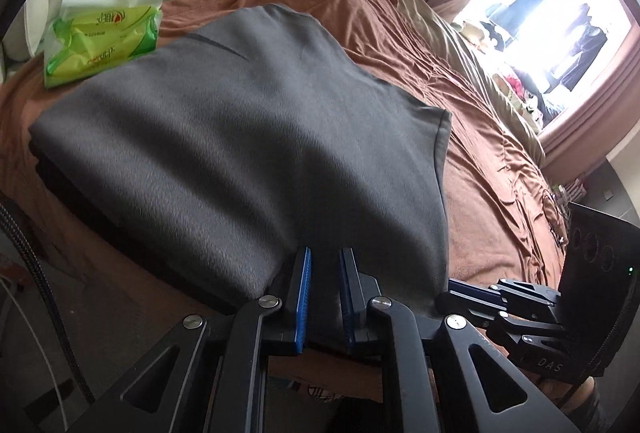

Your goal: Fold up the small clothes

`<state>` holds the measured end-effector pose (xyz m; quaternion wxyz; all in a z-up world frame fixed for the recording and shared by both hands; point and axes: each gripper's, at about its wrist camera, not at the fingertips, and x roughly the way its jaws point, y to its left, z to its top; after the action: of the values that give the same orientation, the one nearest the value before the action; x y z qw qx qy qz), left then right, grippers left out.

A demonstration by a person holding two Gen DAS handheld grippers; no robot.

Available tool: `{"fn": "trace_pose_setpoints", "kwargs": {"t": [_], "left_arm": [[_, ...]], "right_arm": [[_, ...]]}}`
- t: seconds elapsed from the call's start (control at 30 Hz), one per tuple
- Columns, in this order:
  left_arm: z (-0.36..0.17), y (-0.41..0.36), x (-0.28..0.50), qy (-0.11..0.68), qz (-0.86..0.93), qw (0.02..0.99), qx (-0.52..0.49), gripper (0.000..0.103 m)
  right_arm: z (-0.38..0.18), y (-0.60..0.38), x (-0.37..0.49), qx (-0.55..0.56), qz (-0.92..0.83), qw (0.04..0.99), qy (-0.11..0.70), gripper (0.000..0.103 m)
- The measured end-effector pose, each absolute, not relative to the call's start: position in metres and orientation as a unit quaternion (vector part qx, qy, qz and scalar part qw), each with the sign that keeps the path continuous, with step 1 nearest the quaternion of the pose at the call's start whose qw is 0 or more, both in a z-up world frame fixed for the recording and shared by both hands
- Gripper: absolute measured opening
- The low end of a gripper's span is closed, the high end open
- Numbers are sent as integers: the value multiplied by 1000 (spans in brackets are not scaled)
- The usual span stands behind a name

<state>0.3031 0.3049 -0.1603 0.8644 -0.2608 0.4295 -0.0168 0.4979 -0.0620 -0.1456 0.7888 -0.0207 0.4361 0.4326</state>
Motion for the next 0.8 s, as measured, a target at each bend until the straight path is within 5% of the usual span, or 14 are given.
{"fn": "trace_pose_setpoints", "kwargs": {"t": [0.8], "left_arm": [[-133, 245, 278, 406, -58, 876, -253, 15]], "right_arm": [[-109, -180, 445, 41, 382, 824, 416, 14]]}}
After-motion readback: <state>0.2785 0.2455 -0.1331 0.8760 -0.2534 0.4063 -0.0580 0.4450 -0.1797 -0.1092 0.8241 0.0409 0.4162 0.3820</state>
